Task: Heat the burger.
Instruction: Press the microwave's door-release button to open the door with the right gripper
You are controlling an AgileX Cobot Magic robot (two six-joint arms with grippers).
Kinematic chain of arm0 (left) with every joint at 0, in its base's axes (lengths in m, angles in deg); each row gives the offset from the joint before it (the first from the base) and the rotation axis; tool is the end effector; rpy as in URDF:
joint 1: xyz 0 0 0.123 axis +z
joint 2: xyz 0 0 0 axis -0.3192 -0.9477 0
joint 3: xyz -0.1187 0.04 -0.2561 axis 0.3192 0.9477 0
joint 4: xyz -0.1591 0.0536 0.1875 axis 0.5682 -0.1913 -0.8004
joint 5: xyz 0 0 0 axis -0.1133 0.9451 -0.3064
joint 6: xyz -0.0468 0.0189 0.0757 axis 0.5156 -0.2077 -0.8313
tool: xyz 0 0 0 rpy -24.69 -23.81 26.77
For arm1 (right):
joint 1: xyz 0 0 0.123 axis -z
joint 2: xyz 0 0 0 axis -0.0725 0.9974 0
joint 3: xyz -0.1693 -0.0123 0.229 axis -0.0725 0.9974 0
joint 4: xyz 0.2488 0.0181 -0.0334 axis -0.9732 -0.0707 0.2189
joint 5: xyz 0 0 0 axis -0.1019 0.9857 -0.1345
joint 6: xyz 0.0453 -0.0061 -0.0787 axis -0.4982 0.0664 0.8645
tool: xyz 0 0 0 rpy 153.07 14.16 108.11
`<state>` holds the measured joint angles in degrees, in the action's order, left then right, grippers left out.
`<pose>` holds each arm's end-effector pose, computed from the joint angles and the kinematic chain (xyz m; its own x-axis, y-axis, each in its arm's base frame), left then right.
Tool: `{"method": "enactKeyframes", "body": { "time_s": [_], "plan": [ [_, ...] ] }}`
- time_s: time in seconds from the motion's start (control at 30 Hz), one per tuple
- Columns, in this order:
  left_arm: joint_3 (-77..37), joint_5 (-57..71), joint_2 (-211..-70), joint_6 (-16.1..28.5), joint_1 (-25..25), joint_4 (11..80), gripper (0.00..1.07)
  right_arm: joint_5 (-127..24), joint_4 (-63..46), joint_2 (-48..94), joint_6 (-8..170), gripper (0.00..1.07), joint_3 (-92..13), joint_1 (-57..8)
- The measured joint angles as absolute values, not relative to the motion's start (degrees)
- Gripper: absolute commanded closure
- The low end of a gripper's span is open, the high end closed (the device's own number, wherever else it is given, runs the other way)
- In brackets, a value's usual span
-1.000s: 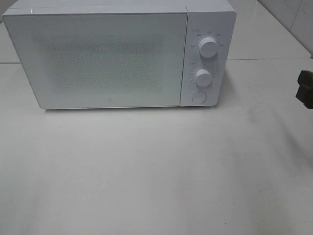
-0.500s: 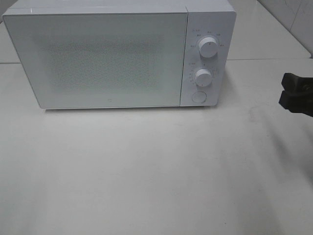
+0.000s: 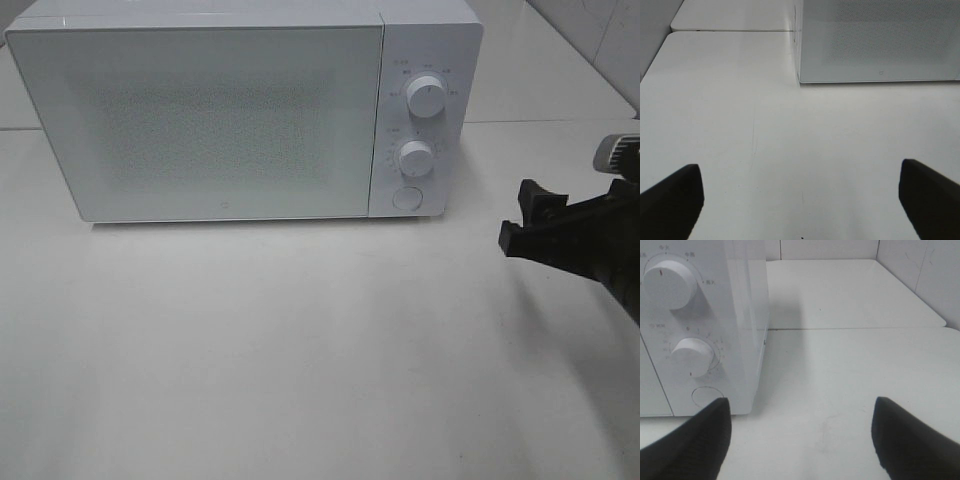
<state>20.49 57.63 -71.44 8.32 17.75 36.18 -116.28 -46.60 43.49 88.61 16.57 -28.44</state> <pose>-0.0084 -0.0074 0.2815 -0.4434 -0.0102 -0.8962 0.0821 0.9953 -0.0519 0.1995 0.0649 0.1606 -0.1383 -0.0164 -0.9902 0.0540 0.9983 -0.0241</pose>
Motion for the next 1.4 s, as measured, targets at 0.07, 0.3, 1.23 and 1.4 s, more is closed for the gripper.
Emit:
{"method": "enactKeyframes", "body": {
  "time_s": [0.07,0.3,1.23,1.4],
  "plan": [
    [20.5,57.6,-71.4,8.3,17.8,36.2,0.09,-116.3,-47.7,44.3,88.6,0.31,16.1,-29.5],
    [20.5,57.6,-71.4,8.3,17.8,36.2,0.09,-117.2,-52.4,48.8,88.7,0.31,11.8,-35.9],
    [20.5,57.6,-71.4,8.3,17.8,36.2,0.09,-110.1,-52.8,54.1,40.3,0.59,4.6,-40.0],
    [20.5,57.6,-71.4,8.3,17.8,36.2,0.09,-109.6,-52.7,54.1,21.3,0.83,4.6,-40.0]
  ]
}}
